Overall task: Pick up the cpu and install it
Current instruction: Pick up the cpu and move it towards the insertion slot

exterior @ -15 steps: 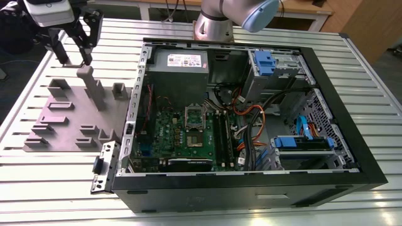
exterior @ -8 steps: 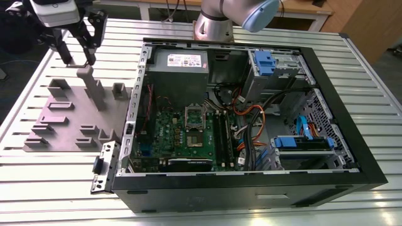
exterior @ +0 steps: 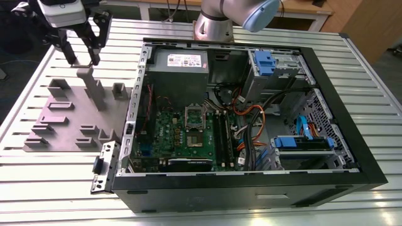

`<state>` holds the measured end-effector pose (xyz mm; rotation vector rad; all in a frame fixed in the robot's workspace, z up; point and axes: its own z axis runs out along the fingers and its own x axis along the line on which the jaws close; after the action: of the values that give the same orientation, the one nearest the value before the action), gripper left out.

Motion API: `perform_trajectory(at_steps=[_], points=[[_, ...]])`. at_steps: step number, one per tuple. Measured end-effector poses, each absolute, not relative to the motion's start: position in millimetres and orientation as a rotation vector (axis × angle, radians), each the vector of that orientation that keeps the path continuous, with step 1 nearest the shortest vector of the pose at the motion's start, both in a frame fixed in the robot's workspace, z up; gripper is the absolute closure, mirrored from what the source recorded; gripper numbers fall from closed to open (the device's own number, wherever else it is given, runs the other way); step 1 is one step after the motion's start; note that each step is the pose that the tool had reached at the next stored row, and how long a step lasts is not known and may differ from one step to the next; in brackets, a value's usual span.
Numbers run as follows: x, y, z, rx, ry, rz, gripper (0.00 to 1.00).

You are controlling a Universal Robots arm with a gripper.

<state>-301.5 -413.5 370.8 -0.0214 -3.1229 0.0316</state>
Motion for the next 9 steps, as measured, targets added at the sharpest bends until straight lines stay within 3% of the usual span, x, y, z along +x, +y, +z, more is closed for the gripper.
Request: perform_trajectory(at_steps=[9], points=[[-291.7, -413.5, 370.8, -0.021, -3.123, 0.032, 0.53]])
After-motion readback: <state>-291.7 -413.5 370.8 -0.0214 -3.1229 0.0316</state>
